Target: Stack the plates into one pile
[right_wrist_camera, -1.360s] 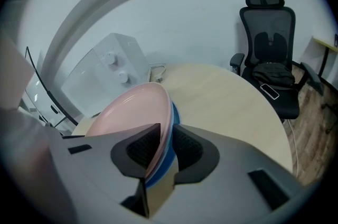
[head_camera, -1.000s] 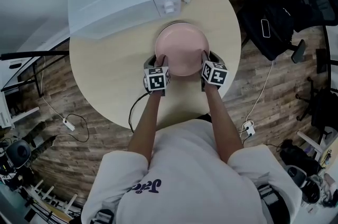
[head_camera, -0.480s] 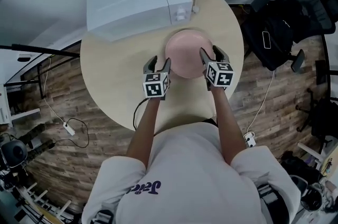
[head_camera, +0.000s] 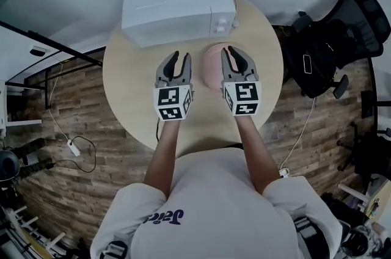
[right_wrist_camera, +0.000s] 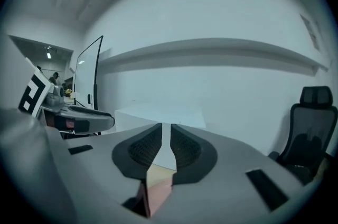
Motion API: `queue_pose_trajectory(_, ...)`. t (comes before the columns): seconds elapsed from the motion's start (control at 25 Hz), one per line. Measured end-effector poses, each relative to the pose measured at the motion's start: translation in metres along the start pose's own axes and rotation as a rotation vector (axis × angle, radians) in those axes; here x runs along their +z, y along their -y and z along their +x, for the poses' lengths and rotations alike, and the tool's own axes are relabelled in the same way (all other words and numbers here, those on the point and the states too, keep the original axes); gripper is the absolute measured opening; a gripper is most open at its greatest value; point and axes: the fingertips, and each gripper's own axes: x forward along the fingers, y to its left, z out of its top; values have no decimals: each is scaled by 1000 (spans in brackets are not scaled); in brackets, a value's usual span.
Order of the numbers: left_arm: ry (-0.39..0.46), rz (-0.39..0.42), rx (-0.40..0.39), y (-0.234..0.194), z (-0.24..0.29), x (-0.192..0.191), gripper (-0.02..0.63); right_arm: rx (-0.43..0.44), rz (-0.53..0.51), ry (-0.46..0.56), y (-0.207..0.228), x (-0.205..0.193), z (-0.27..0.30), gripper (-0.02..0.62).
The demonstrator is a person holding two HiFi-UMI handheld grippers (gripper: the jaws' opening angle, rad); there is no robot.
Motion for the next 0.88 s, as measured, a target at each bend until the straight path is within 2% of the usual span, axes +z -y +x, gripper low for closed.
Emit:
queue_pose_trajectory(0.2, 82, 66, 40, -13, -39, 29, 16, 13, -13, 45, -31, 31, -13, 22)
queue_pose_trajectory(0.6, 155, 65, 53, -29, -88, 50, 14, 75, 4, 95, -77, 39, -35, 15)
queue_pose_trajectory(0.88, 141, 62, 27, -17, -108, 38, 15, 67, 12, 108, -86, 41, -53, 15)
